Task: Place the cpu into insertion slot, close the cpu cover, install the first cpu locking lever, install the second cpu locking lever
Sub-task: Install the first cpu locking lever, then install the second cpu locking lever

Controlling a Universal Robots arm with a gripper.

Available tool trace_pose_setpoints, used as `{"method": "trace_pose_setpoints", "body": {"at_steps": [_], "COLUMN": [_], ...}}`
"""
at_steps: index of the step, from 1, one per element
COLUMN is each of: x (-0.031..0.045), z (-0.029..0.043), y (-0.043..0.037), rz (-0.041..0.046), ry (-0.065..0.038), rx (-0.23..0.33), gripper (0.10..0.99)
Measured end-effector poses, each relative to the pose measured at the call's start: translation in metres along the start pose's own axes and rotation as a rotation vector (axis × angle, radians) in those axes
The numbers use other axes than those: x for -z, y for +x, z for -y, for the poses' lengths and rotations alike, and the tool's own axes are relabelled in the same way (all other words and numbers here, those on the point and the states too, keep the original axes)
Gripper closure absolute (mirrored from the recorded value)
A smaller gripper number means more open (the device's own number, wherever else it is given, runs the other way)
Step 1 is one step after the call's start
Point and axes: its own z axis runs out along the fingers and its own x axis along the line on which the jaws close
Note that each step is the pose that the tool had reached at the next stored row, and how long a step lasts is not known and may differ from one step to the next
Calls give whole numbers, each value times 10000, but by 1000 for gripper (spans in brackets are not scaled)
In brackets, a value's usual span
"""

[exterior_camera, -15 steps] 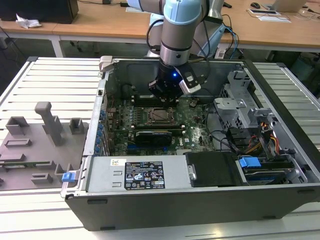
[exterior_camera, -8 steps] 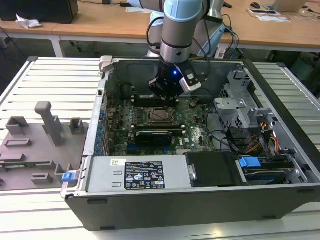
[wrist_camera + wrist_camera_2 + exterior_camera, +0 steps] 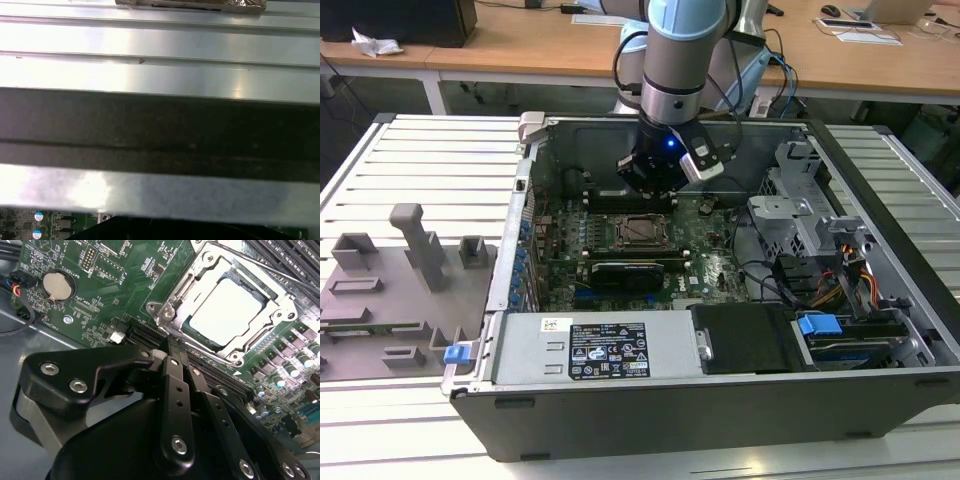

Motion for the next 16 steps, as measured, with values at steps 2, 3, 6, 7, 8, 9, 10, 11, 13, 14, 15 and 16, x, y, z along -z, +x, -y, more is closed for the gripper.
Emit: {"method": "trace_pose_setpoints", "body": {"at_steps": [2,3,6,7,8,9,10,11,13,14,15,16], "x": [1,1,1,2,2,3,4,4,6,6,7,9], "z": [9,11,21,24,28,39,47,53,73,80,85,86], "y": [1,1,1,1,2,2,2,3,4,4,5,5], "rz": [1,0,1,1,0,1,1,0,0,0,1,0], "ry": [0,-1,0,-1,0,0,0,-1,0,0,-1,2], "rx": [0,0,0,-1,0,0,0,0,0,0,0,-2], "gripper": [980,980,980,980,980,980,980,980,980,980,980,980]}}
